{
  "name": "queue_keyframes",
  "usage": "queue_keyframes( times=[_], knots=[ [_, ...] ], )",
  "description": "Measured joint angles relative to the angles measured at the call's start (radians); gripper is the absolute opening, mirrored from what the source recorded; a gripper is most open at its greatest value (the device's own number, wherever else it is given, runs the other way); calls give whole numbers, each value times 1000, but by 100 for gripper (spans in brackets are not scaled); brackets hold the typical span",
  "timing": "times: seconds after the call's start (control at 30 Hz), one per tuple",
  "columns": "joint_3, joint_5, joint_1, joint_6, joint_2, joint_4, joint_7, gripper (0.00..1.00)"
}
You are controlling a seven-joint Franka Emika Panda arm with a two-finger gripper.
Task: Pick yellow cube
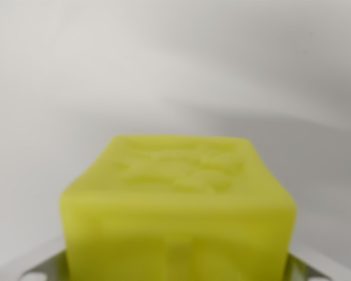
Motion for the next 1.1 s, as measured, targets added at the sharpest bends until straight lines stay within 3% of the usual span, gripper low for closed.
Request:
queue_keyframes(
  times=[1.1],
  knots=[
    [0,3,0,-195,-185,9,-2,0]
  ],
)
